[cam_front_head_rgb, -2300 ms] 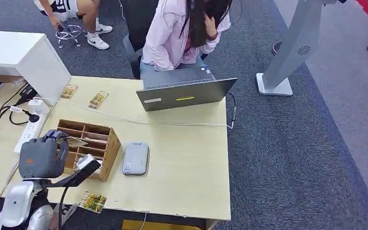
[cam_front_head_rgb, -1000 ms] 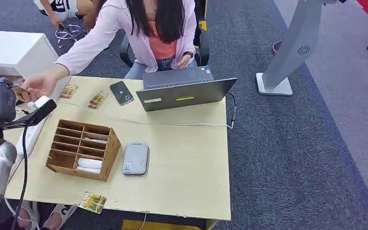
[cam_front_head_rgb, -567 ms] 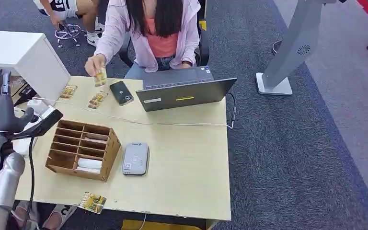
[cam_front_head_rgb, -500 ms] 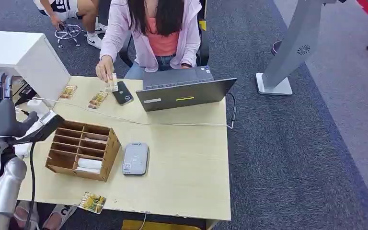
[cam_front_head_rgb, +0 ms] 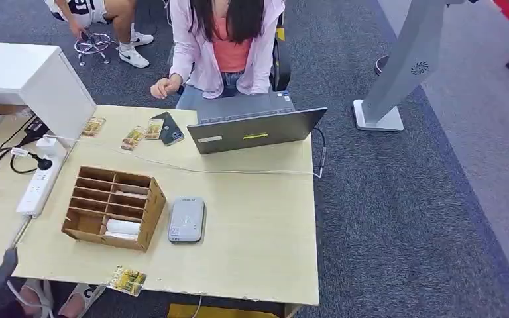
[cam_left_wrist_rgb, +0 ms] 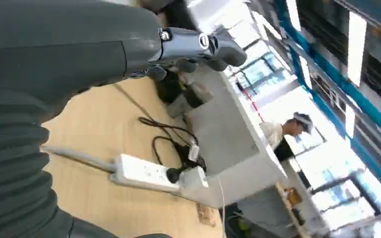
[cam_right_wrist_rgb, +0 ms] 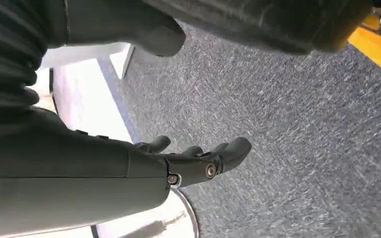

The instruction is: Pass the card to the sensor for recognition and then transmit it.

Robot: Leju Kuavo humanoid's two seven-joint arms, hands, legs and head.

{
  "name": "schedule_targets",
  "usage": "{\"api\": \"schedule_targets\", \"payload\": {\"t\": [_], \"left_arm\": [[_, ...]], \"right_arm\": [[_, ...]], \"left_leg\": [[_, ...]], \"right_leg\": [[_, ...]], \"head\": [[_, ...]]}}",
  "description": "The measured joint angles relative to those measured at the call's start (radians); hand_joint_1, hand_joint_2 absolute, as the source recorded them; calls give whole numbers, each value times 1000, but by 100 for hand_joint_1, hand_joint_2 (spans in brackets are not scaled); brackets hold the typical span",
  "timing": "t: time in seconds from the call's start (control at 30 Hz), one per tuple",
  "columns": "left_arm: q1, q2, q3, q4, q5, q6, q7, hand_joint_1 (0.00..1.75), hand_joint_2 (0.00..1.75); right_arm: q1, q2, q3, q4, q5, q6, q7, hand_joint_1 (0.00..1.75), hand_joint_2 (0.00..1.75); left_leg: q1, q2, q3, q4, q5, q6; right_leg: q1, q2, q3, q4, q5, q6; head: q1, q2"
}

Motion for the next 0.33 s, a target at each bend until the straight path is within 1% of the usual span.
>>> {"api": "schedule_targets", "payload": {"t": [0.03,0.07,0.13,0.17,0.2,0.27,0.3,0.33], "left_arm": [[3,-22,84,8,23,-50,-23,0,175],[-1,-43,161,26,24,-73,-36,0,175],[-2,-79,302,80,28,-91,-54,0,175],[-21,-91,390,167,32,-79,-61,0,175],[-40,-96,456,249,42,-65,-58,0,175],[-73,-99,585,448,98,-32,-27,0,175],[-82,-101,641,535,112,-25,-21,0,0],[-87,-105,677,593,113,-25,-19,0,0]], "right_arm": [[1,0,-8,0,-6,-6,1,0,175],[3,0,-13,0,-9,-10,3,0,175],[4,2,-23,0,-18,-17,6,0,175],[5,5,-31,0,-20,-23,16,0,175],[4,8,-38,0,-23,-26,24,0,175],[4,12,-43,0,-18,-27,40,0,175],[4,13,-46,0,-18,-27,44,0,175],[4,14,-48,0,-18,-27,45,0,175]], "left_leg": [[0,0,0,0,0,0],[0,-1,0,0,0,0],[0,-1,1,0,-1,-1],[0,-1,2,0,-1,0],[0,-2,2,0,-1,0],[0,-2,3,0,-1,-1],[0,-2,3,0,-1,0],[0,-3,3,0,-1,0]], "right_leg": [[0,0,0,0,0,1],[0,-1,0,-1,-1,1],[0,-1,1,-1,-1,1],[0,-2,1,-1,-1,1],[0,-3,2,0,-2,1],[0,-3,3,0,-2,1],[0,-3,3,-1,-2,1],[0,-4,3,-1,-2,1]], "head": [[0,0],[0,0],[0,0],[0,0],[-1,0],[-2,0],[-4,0],[-4,0]]}}
